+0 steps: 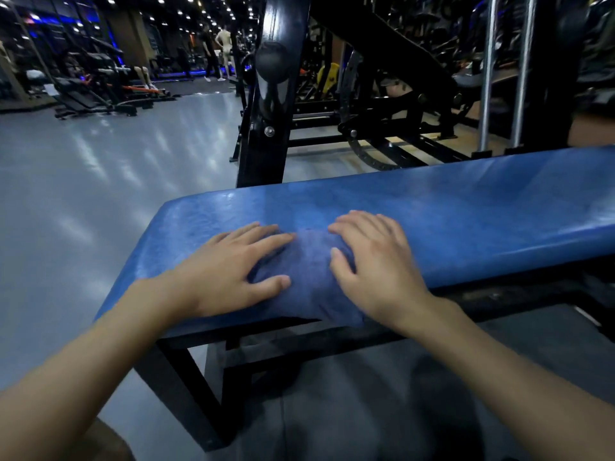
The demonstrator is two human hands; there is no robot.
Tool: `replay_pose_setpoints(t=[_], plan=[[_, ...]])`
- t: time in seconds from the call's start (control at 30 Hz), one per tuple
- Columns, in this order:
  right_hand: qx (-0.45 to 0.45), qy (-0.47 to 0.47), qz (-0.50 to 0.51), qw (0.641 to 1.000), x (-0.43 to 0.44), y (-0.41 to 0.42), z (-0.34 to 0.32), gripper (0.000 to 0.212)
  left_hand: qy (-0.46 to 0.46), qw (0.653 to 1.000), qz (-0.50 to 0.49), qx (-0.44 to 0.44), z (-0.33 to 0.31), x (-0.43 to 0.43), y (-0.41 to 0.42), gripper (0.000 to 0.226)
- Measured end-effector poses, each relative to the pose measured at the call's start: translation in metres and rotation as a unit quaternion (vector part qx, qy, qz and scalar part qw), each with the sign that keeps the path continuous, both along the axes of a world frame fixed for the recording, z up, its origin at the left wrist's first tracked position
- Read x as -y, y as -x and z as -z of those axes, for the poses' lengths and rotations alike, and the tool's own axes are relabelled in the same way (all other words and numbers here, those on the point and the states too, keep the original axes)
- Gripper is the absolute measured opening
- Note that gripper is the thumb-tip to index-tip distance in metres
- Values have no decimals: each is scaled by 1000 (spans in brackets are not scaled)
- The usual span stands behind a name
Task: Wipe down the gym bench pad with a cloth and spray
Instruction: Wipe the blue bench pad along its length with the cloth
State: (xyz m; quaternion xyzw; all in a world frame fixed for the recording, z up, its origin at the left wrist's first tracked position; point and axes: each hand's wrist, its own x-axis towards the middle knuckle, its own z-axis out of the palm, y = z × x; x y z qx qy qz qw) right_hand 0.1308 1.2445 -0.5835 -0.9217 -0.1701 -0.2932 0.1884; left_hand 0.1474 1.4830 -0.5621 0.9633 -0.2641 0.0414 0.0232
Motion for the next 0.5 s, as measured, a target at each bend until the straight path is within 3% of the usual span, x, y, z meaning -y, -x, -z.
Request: replay_pose_setpoints(t=[0.13, 0.2, 0.5], plan=[[-96, 78, 11, 992, -45, 1, 16, 72, -1, 999, -17, -29, 9, -29, -3, 81], [-100, 108, 22, 989, -47, 0, 24, 74, -6, 999, -14, -40, 14, -33, -5, 82], [46, 131, 18, 990, -11, -5, 49, 64, -23, 997, -29, -66, 9, -34, -2, 86]])
